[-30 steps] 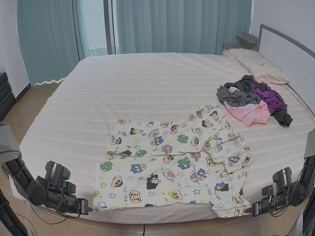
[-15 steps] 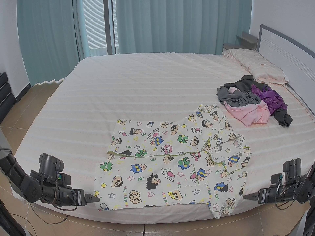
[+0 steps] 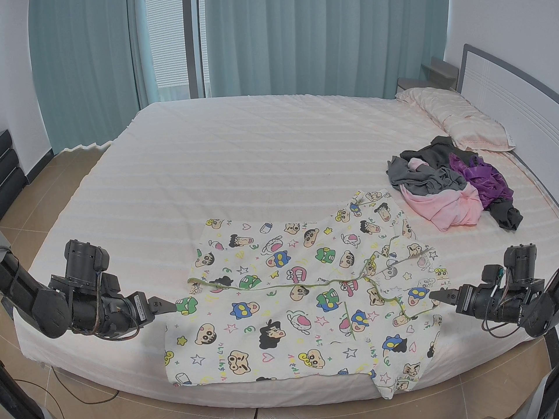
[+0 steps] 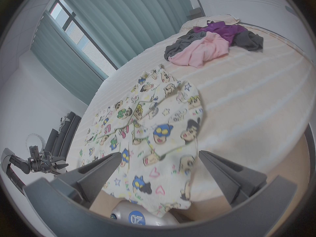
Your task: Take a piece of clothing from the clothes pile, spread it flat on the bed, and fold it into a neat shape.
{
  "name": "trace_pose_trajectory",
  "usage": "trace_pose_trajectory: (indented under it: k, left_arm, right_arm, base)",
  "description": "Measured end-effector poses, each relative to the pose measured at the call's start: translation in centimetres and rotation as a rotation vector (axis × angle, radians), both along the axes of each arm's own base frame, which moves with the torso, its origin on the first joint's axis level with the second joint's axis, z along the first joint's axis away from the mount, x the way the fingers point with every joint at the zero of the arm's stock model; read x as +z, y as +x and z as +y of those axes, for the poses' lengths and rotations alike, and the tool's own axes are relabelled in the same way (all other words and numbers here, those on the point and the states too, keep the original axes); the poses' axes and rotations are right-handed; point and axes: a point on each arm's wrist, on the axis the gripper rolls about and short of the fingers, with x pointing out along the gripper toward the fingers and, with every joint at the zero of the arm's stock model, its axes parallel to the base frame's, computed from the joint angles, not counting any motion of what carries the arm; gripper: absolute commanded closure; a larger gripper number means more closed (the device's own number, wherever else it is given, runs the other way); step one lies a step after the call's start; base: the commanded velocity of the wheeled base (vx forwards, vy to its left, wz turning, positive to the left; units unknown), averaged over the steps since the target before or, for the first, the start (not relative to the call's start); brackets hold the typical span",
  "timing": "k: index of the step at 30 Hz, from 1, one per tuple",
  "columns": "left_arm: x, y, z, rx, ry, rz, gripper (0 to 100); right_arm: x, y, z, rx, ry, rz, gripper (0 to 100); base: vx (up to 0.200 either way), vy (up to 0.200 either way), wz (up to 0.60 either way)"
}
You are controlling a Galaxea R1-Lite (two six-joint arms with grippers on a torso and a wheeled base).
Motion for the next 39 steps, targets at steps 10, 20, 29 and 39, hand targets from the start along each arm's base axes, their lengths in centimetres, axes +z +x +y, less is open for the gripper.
trace_pose_trajectory:
  k: [10,20,29,39]
  left_arm:
    - [-0.23,0.43,-0.08,0.000,0.001,0.004,0]
    - [-0.50,0.49,-0.12,0.001,0.000,0.016,0]
    - [-0.56,0.56,-0.75,0.002,-0.018,0.027,0]
    - [-0.69,0.86,-0.87,0.009,-0.012,0.030,0]
  right_arm:
    - [-0.30,0.61,0.09,0.000,0.007,0.005,0]
    - [-0.56,0.54,0.11,0.001,0.007,0.018,0]
    - [-0.60,0.53,0.09,0.000,0.007,0.020,0]
    - [-0.66,0.45,0.11,0.001,0.007,0.024,0]
  base:
    - [0.040,0.000,0.00]
    - [0.000,0.000,0.00]
    - [0.000,-0.200,0.00]
    - [0.000,0.000,0.00]
